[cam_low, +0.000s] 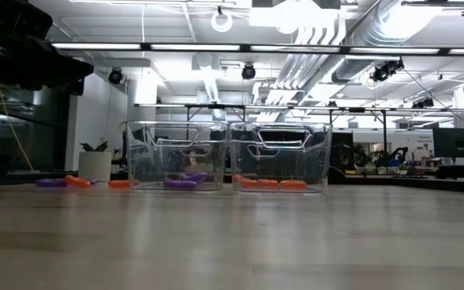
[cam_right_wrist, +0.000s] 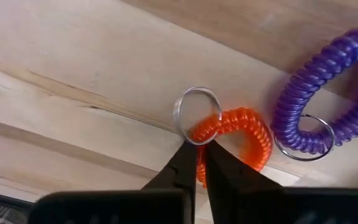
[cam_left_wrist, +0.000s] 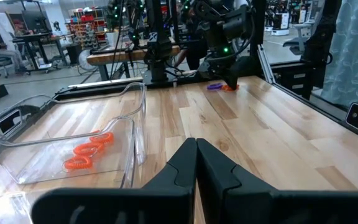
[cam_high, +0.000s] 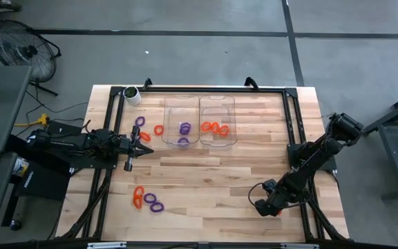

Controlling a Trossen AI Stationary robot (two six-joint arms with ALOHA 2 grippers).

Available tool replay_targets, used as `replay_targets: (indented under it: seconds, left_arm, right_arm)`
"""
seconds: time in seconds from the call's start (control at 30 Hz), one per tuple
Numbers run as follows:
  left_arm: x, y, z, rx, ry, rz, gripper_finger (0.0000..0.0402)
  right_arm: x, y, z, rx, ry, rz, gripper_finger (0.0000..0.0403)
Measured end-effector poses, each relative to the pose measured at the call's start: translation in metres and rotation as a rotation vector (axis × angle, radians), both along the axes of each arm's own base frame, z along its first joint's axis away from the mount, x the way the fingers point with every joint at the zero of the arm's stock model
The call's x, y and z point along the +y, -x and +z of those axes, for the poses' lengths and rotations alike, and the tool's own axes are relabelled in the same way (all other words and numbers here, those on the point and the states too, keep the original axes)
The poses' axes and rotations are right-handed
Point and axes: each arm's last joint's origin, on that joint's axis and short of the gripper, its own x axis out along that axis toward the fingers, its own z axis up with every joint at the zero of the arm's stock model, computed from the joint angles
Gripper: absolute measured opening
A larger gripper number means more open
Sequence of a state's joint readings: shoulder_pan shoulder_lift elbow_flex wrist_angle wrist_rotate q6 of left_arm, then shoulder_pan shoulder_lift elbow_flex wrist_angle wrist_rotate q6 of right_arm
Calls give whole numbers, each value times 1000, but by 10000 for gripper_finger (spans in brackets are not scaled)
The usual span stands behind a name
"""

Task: Sort spring keychains
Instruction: Put the orange spring keychain into the right transparent bin

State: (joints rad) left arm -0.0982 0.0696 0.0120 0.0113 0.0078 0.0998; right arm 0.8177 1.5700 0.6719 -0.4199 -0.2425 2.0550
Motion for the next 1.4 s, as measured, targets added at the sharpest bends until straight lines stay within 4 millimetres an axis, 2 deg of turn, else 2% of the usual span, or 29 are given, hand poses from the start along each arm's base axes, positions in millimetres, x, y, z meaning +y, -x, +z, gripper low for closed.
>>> replay_targets:
  seconds: [0.33,0.57,0.83,1.1,1.4]
  left_arm:
    - [0,0,0,0,0,0,1]
    - [0,0,0,0,0,0,1]
    - [0,0,0,0,0,0,1]
    - [0,0,0,0,0,0,1]
    - [0,0,0,0,0,0,1]
  right_arm:
    - [3,-11,12,-81,-47,29,3]
    - [-1,-31,33,-245,-10,-1,1]
    - [-12,-68,62,-464,67,46,0]
    - [-45,-112,99,-692,226,124,0]
    - [-105,-158,146,-951,445,215,0]
